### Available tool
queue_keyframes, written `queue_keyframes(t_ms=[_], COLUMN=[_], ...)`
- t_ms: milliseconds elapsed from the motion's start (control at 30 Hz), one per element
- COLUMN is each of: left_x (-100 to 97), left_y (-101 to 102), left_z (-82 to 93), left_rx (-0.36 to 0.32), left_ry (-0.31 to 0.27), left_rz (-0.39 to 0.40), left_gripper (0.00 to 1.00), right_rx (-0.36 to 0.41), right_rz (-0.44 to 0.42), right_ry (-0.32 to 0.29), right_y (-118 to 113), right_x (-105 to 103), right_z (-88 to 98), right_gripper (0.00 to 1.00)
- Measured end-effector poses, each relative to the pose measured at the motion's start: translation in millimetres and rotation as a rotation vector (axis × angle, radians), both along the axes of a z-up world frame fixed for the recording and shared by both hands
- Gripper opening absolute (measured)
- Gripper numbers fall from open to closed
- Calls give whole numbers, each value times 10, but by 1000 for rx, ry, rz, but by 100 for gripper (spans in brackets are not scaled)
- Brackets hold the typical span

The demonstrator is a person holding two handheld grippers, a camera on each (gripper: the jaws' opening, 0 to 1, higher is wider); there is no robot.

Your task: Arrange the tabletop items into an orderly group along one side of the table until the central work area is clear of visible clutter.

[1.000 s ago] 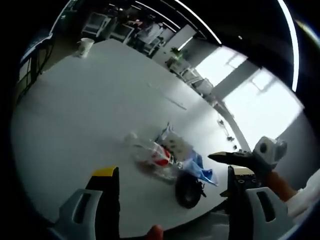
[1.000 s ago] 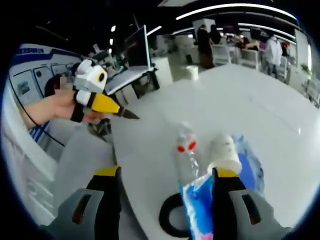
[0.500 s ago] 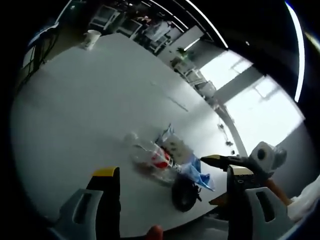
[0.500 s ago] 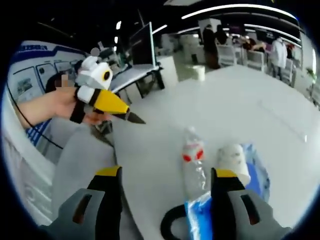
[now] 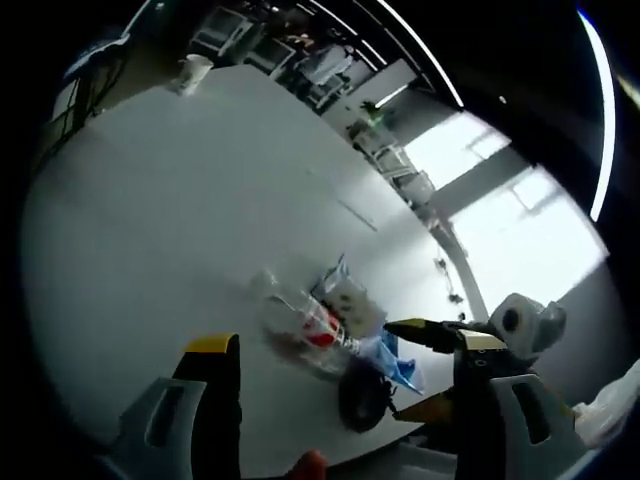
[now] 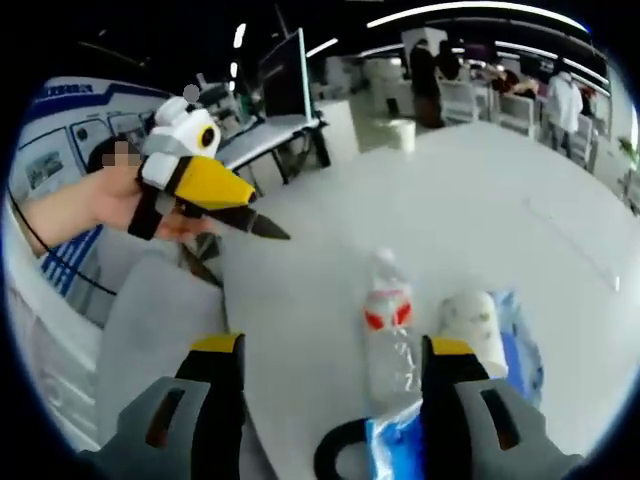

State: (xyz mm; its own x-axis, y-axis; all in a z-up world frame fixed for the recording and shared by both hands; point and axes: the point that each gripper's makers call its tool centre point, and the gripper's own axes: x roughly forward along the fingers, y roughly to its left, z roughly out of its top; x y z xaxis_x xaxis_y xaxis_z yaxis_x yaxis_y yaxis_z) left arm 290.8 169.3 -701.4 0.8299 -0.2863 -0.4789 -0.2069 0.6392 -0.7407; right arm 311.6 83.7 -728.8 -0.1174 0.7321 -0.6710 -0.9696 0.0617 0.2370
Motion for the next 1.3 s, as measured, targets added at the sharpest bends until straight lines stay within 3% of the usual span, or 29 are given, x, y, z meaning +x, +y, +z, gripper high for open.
queue_keyframes(t_ms=[933, 1100, 1300], left_x=[134, 165, 173], left_y=[3, 7, 43], left_z=[9, -17, -89], left_rx=[-125, -214, -270], left_ry=[-12, -17, -8], left_rz=[43, 92, 142], left_gripper=[84, 84, 84], right_rx=[-35, -58, -62], right_rz=[2, 6, 3], right_ry=[-10, -15, -10], right_y=[133, 130, 158], right_x=[22, 34, 34], right_z=[-58, -138, -153], right_gripper=[69, 69, 69])
